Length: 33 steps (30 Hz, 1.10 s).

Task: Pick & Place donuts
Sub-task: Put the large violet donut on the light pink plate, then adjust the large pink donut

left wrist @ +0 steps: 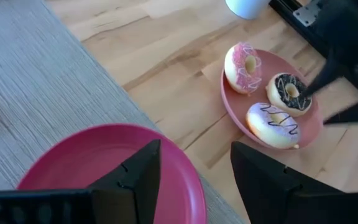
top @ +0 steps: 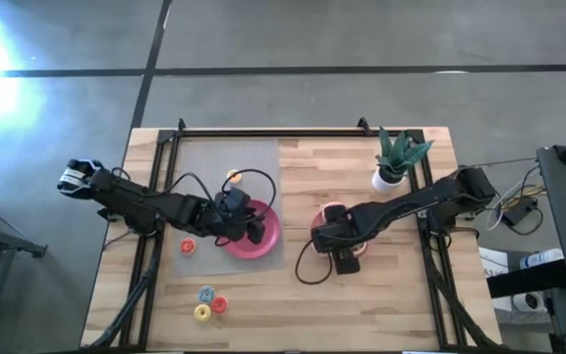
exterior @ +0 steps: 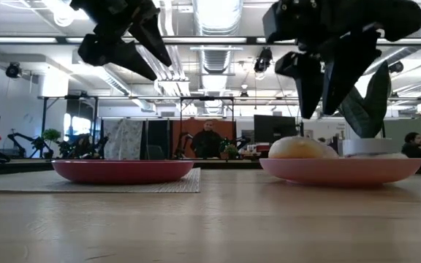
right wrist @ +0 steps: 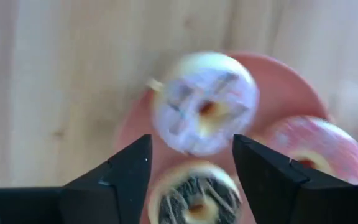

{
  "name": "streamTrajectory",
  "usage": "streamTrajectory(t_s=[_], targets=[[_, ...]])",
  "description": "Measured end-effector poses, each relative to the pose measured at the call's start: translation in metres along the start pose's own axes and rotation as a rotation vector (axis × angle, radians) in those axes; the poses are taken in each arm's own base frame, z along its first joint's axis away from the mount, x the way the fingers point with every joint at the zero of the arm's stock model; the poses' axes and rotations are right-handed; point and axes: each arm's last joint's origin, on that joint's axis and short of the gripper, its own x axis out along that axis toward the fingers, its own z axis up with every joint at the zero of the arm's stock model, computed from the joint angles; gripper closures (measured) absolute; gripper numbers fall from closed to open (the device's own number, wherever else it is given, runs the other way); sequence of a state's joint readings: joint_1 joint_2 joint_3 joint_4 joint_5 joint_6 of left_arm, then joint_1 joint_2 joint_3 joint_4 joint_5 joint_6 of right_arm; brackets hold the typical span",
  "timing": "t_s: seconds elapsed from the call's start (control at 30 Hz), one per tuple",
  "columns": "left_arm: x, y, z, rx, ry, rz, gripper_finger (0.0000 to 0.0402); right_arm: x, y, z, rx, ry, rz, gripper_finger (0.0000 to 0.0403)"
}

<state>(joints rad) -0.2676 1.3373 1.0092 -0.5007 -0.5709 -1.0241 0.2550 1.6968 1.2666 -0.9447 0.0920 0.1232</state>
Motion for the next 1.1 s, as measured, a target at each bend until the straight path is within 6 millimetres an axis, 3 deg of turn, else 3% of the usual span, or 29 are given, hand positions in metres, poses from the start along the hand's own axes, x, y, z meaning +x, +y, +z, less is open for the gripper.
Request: streamTrajectory(t_s=[0.2, 0.37, 0.57, 0.83, 1.1], targets=[[0.000, 0.000, 0.000, 0.006, -0.009, 0.001, 0.0234, -0.012, -0.021, -0.013, 0.128, -0.039, -0.157, 0.0188], [0.000, -0.002, 0.001, -0.006, -0.017, -0.013, 0.0234, 0.001, -0.058, -0.019, 0.207, -0.051, -0.175, 0.0188], [-0.001, -0.002, 0.001, -0.033, -0.019, -0.019, 0.0234, 0.020, -0.094, -0.038, 0.163, 0.008, -0.157, 0.0188], [-0.001, -0.003, 0.001, -0.062, -0.024, -0.017, 0.0234, 0.037, -0.097, -0.050, 0.122, 0.020, -0.087, 0.0188], [-0.001, -0.002, 0.002, -0.066, -0.047, -0.004, 0.0234, 0.030, -0.100, -0.043, 0.104, -0.020, -0.095, 0.0188]])
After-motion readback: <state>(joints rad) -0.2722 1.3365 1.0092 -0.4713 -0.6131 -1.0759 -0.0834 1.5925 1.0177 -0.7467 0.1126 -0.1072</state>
